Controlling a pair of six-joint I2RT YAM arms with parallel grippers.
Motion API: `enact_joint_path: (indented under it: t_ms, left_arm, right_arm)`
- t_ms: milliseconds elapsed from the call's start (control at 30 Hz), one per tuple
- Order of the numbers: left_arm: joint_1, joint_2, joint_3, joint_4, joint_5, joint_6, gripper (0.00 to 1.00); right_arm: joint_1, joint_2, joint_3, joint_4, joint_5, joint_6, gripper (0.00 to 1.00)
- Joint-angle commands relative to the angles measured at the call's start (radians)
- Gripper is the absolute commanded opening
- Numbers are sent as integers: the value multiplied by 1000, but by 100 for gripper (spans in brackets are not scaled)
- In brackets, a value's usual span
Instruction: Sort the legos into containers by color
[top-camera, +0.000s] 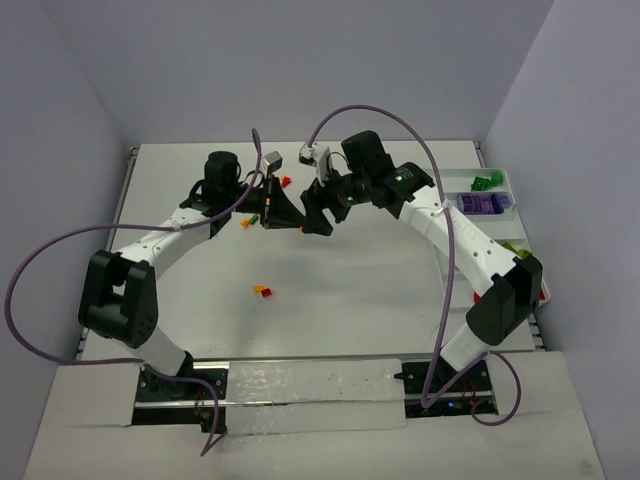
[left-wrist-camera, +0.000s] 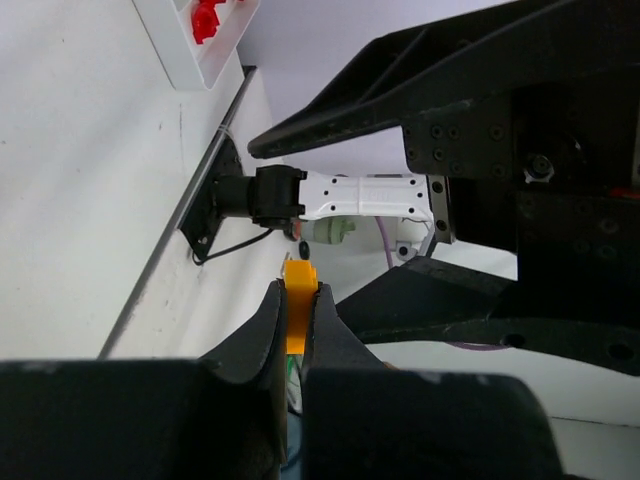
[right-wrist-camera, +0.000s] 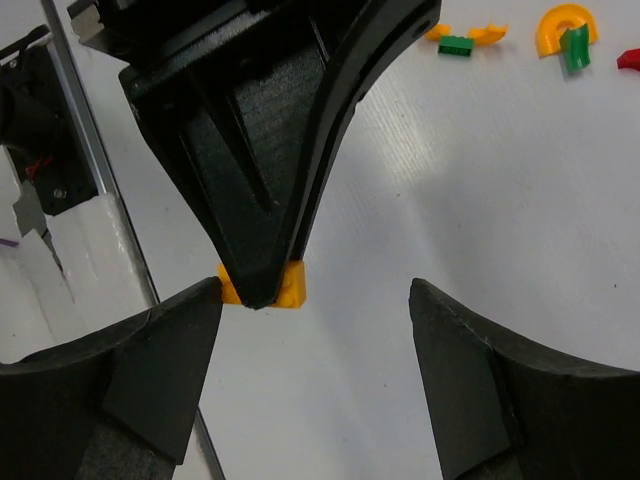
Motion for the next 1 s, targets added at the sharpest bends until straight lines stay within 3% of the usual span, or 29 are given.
enact_joint_path:
  t_ms: [0, 333, 533, 567, 800, 867, 967]
  left_arm:
    - [-5, -9, -3, 72, 39, -56, 0]
    - [-15, 5, -12, 122, 59, -94, 0]
    - [-13, 2, -21, 128, 58, -88, 1]
    - [-15, 2, -21, 118, 57, -76, 6]
    - [43, -10, -23, 42, -2, 7, 85]
    - [75, -12, -2, -5, -30, 41, 98]
    - [135, -27, 53, -167, -92, 173, 99]
  right_arm:
    - [35, 26, 69, -26, 15, -21, 81]
    - [52, 41, 92, -51, 5, -56, 60]
    - [55, 20, 69, -27, 12, -58, 36]
    - [57, 18, 67, -22, 12, -56, 33]
    - [50, -28, 10, -12, 45, -63, 15]
    - [43, -45, -22, -14, 66, -66, 15]
    - [-14, -73, -79, -33, 94, -72, 14]
